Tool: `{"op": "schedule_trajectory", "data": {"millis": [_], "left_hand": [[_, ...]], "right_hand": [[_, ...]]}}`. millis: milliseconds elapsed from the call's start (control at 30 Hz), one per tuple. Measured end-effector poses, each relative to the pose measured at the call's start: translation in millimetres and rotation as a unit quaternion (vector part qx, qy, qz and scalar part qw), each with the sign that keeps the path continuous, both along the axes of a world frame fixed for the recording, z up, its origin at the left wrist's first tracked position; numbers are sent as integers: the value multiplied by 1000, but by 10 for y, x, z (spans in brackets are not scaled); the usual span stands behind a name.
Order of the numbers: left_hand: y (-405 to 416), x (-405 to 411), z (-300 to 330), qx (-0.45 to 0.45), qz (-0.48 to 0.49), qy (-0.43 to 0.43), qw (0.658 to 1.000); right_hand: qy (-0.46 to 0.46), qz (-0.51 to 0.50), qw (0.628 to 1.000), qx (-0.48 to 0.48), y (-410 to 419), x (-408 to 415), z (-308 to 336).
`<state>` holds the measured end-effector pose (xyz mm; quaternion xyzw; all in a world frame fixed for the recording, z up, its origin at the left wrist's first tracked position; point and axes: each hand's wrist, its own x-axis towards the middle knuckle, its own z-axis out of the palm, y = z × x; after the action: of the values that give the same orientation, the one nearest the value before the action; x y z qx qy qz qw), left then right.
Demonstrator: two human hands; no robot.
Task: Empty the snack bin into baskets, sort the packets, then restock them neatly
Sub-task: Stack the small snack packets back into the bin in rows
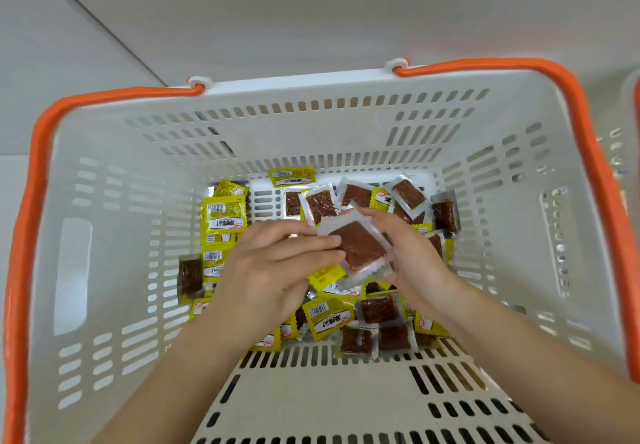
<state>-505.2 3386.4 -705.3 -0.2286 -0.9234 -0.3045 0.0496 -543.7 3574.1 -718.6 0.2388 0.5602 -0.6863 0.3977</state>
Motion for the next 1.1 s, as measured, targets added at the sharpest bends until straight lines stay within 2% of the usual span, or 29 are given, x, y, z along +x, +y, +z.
{"op": "schedule_trajectory", "data": {"millis": [133, 200, 267, 300, 367, 400, 433, 500, 600, 667, 733, 800, 900, 1000, 1033, 1100], "left_hand": [[-38, -12, -78, -25, -6, -7, 1000], [-2, 4, -22, 40, 92, -67, 993], [34, -18, 59, 173, 223, -170, 944], [31, -46, 80, 235, 247, -230, 912], [16, -132, 71, 297, 210, -350, 863], [31, -163, 70, 290, 181, -393, 854], [58, -178, 45, 251, 165, -405, 863], [166, -190, 9, 151, 164, -365, 904], [276, -179, -55, 116, 172, -304, 930], [278, -210, -148, 126, 214, -310, 918], [240, -277, -316, 150, 278, -349, 882], [176, -363, -561, 107, 312, -377, 866], [110, -490, -898, 5, 303, -387, 871], [148, -581, -1057, -110, 276, -342, 892], [168, -600, -1075, -124, 274, -323, 897], [206, -611, -1061, -82, 297, -297, 904]], "right_hand": [[51, 35, 998, 2, 3, 36, -45], [47, 0, 999, 0, 9, 40, -60], [50, -25, 998, 16, 31, 20, -80], [68, -15, 997, 39, 36, 12, -82], [107, 21, 992, 59, 17, 15, -69], [112, 33, 992, 53, -12, 31, -49], [113, 46, 991, 48, -34, 57, -49], [105, 58, 991, 57, -52, 100, -72], [114, 60, 991, 41, -54, 110, -76], [112, 60, 991, 43, -50, 94, -82], [95, 42, 992, 73, -27, 87, -167], [67, 3, 993, 100, 8, 81, -255], [25, -60, 991, 115, 33, 65, -311], [17, -74, 988, 134, 50, 71, -355], [13, -75, 989, 130, 54, 77, -373], [7, -72, 989, 129, 45, 83, -385]]}}
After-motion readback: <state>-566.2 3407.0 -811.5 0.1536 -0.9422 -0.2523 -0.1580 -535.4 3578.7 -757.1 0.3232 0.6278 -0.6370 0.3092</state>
